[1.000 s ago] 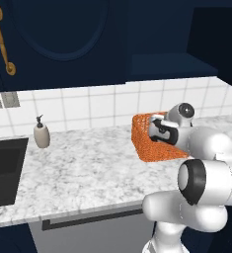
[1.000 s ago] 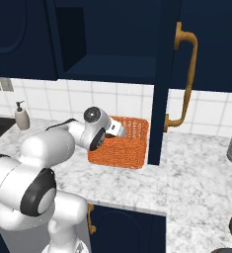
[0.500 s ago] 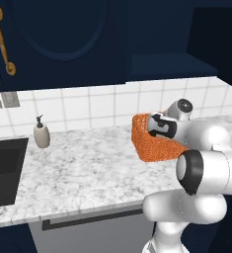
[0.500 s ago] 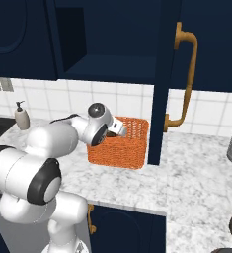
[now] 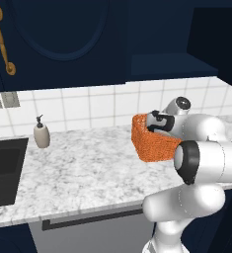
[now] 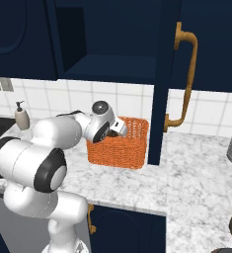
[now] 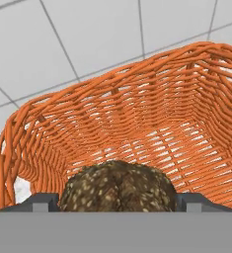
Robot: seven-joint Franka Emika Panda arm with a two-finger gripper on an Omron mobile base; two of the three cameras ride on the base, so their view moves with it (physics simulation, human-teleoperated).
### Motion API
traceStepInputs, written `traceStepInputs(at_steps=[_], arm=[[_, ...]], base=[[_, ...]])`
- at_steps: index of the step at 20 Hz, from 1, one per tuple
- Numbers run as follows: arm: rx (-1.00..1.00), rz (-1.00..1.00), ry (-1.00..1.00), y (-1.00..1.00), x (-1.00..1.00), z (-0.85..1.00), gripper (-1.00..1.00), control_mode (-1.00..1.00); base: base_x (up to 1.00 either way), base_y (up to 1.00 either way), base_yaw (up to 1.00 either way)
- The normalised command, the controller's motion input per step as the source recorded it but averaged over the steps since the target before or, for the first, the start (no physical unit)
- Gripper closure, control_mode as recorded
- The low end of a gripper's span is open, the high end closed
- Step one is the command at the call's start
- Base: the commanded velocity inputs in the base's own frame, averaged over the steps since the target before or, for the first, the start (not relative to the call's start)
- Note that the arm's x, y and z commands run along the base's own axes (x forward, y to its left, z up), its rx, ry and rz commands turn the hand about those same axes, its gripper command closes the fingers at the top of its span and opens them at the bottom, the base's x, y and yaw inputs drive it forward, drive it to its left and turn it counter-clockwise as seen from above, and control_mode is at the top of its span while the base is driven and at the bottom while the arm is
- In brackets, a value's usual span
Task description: Open the cabinet, pick up the bread from the cabinet and place it in the basket. Then move the basket to the dining counter.
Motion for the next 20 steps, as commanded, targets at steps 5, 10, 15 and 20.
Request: traceStepInputs(at_steps=[5, 10, 15, 20], arm=[[0.02, 0.00, 0.00, 0.00, 0.25, -0.12, 1.00, -1.00], [0.02, 0.00, 0.00, -0.05, 0.24, -0.02, 1.00, -1.00], [0.02, 0.00, 0.00, 0.00, 0.25, -0.14, 1.00, -1.00], [0.02, 0.00, 0.00, 0.00, 0.16, -0.34, 1.00, -1.00]], base=[[0.00, 0.00, 0.00], [0.00, 0.00, 0.00], [0.00, 0.00, 0.00], [0.00, 0.00, 0.00]])
